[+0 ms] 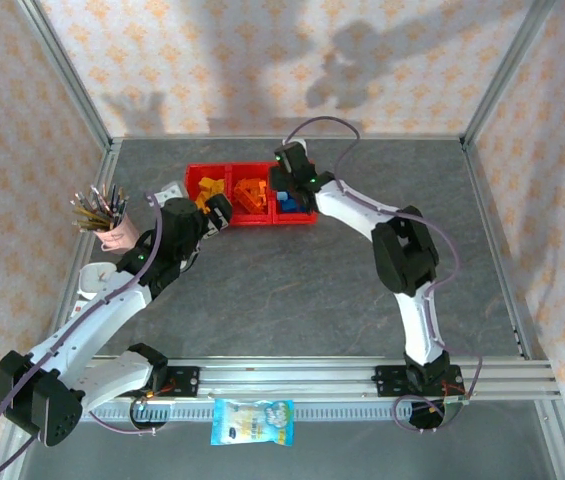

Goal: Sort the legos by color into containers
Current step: Reset both arms

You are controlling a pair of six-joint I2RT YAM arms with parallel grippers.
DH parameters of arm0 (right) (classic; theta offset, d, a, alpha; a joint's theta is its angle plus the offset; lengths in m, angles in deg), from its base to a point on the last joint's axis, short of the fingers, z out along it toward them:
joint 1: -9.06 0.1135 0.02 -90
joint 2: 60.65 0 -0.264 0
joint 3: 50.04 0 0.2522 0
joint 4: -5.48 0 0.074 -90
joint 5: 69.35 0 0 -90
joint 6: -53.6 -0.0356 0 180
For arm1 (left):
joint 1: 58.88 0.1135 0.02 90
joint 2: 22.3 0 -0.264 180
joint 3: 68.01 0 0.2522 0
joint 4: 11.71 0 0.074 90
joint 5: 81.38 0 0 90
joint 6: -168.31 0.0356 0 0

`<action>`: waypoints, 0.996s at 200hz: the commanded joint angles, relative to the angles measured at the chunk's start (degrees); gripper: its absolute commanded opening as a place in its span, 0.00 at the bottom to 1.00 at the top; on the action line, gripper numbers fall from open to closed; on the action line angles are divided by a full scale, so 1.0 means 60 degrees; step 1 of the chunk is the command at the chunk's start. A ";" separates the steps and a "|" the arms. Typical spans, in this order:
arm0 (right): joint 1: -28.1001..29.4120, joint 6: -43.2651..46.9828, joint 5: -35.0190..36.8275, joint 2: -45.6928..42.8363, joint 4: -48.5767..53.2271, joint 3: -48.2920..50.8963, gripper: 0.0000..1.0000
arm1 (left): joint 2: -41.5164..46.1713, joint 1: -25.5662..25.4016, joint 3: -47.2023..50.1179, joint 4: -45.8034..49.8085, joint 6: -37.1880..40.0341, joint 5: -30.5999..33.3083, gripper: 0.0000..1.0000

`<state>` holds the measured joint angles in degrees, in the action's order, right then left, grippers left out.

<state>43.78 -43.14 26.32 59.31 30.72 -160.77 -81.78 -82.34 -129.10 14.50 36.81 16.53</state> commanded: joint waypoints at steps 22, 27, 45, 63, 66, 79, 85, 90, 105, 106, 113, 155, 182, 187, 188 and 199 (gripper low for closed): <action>-0.0155 -0.0403 0.0559 -0.3229 -0.0846 0.2537 0.94 | 0.0262 0.0330 0.0576 -0.0417 0.0819 0.1947 1.00; -0.0220 -0.0466 0.0751 -0.3563 -0.0918 0.2905 1.00 | 0.0244 0.0410 0.0652 -0.0471 0.0898 0.2164 1.00; -0.0620 -0.0740 0.1537 -0.4785 -0.1197 0.4205 1.00 | 0.0136 0.0762 0.1050 -0.0962 0.1258 0.2846 1.00; -0.1442 -0.1195 0.2270 -0.5886 -0.1511 0.5594 1.00 | 0.0015 0.1094 0.1720 -0.1980 0.2032 0.3760 1.00; -0.1614 -0.1255 0.2436 -0.6056 -0.1593 0.5839 1.00 | 0.0005 0.1162 0.1866 -0.2187 0.2213 0.3864 1.00; -0.2355 -0.1357 0.2979 -0.6753 -0.2162 0.7007 1.00 | -0.0063 0.1508 0.2436 -0.3037 0.2639 0.4447 1.00; -0.2709 -0.1359 0.3199 -0.7044 -0.2567 0.7586 1.00 | -0.0097 0.1671 0.2687 -0.3547 0.2895 0.4468 1.00; -0.3036 -0.1345 0.3242 -0.7241 -0.2880 0.8038 1.00 | -0.0126 0.1801 0.2922 -0.3972 0.3102 0.4389 0.99; -0.3948 -0.1214 0.3338 -0.7628 -0.3782 0.9161 1.00 | -0.0259 0.1977 0.3571 -0.5275 0.3895 0.4449 0.99; -0.3989 -0.1188 0.3350 -0.7644 -0.3874 0.9241 1.00 | -0.0270 0.1984 0.3613 -0.5367 0.3948 0.4474 0.99; -0.4286 -0.0934 0.3329 -0.7700 -0.4505 0.9762 1.00 | -0.0362 0.2020 0.3856 -0.5905 0.4296 0.4571 1.00; -0.5130 0.0257 0.2722 -0.6987 -0.8332 1.1831 1.00 | -0.1066 0.2585 0.5538 -0.9833 0.5912 0.3825 1.00; -0.5288 0.0790 0.0787 -0.5742 -0.9772 1.1921 1.00 | -0.1942 0.2795 0.6448 -1.2449 0.6706 0.2961 1.00; -0.5289 0.0890 0.0685 -0.5609 -1.0056 1.1973 1.00 | -0.2177 0.2856 0.6617 -1.3225 0.6892 0.2672 1.00; -0.5289 0.0919 0.0661 -0.5580 -1.0094 1.1987 1.00 | -0.2210 0.2863 0.6630 -1.3341 0.6933 0.2648 1.00; -0.5314 0.1148 0.0255 -0.5603 -1.0559 1.2183 1.00 | -0.2423 0.2882 0.6604 -1.3675 0.7107 0.2227 1.00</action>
<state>12.22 -40.96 35.26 24.36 -18.81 -89.36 -93.47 -65.82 -91.05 -48.82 73.20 36.83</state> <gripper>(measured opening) 0.998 0.995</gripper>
